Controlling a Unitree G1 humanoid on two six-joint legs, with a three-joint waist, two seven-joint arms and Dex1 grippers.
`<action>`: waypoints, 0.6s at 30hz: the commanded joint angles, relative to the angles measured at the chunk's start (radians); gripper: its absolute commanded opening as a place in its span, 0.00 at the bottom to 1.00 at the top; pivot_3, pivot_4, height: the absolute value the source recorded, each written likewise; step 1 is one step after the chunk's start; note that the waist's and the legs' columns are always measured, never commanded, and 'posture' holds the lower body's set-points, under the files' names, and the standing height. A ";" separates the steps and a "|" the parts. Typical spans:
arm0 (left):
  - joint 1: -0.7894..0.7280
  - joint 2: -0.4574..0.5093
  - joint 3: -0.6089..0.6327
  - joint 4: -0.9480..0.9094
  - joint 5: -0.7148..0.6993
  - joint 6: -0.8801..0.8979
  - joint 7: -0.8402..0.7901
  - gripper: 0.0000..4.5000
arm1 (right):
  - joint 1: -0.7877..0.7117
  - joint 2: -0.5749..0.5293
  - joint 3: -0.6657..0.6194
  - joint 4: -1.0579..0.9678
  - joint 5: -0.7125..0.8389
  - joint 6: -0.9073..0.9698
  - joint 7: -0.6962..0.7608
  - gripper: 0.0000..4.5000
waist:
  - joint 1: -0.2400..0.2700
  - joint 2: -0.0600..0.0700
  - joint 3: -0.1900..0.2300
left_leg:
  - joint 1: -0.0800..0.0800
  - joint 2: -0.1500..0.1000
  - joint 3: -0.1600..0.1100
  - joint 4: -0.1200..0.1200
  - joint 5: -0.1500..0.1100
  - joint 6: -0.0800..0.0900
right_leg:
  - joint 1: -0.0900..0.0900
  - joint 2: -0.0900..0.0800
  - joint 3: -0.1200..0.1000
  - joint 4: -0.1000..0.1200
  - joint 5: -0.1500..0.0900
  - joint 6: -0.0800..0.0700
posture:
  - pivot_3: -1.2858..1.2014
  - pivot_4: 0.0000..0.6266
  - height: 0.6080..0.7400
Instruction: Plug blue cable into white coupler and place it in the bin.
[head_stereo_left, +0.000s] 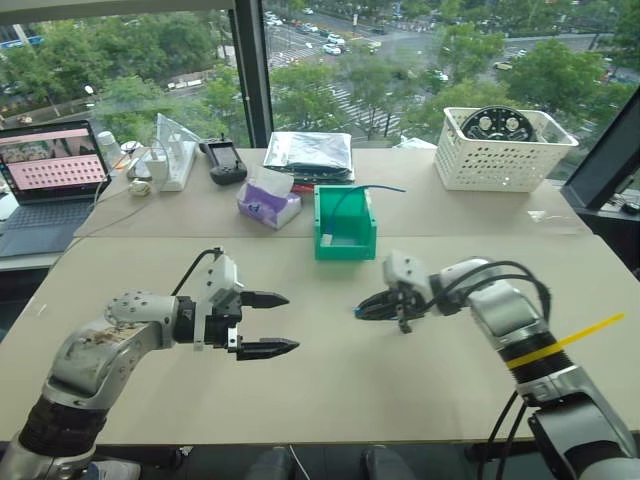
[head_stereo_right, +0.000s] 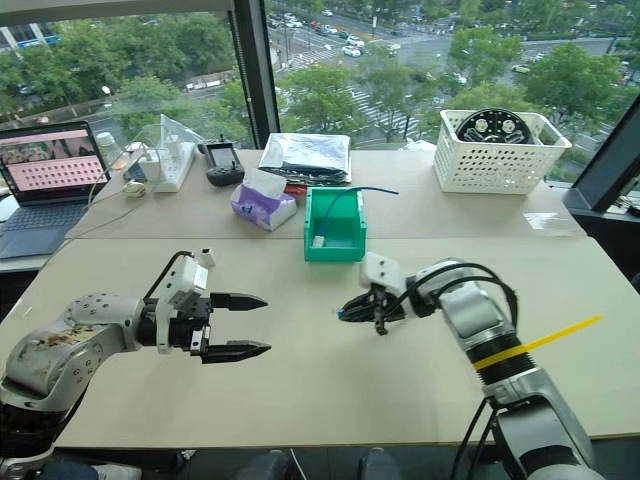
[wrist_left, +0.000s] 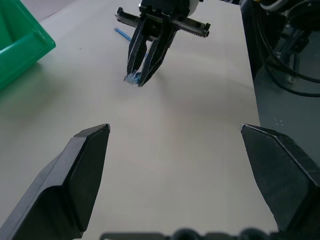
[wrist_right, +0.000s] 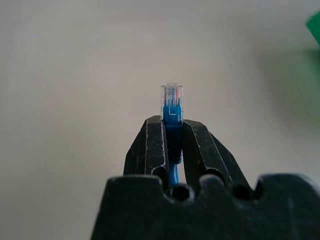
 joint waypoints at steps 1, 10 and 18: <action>0.001 0.030 -0.010 -0.031 0.030 -0.044 -0.022 1.00 | -0.038 0.016 0.048 0.032 -0.062 -0.011 -0.022 0.03 | 0.004 0.000 0.000 | 0.000 0.000 0.000 0.000 0.000 0.000 | 0.000 0.000 0.000 0.000 0.000 0.000 | 0.52 0.24 0.91; -0.041 0.054 -0.128 0.068 0.210 -0.202 -0.082 1.00 | -0.016 0.037 0.106 -0.068 -0.066 0.092 -0.008 0.03 | 0.000 0.000 0.000 | 0.000 0.000 0.000 -0.001 0.001 -0.002 | -0.001 0.001 0.000 0.001 0.000 -0.001 | 0.52 0.24 0.91; -0.186 -0.043 -0.242 0.234 0.308 -0.288 -0.128 1.00 | 0.030 -0.025 0.027 -0.234 -0.022 0.163 -0.046 0.59 | 0.001 0.000 0.000 | 0.000 0.000 0.000 0.000 0.001 -0.002 | -0.001 0.001 -0.001 0.001 0.000 -0.001 | 0.52 0.24 0.91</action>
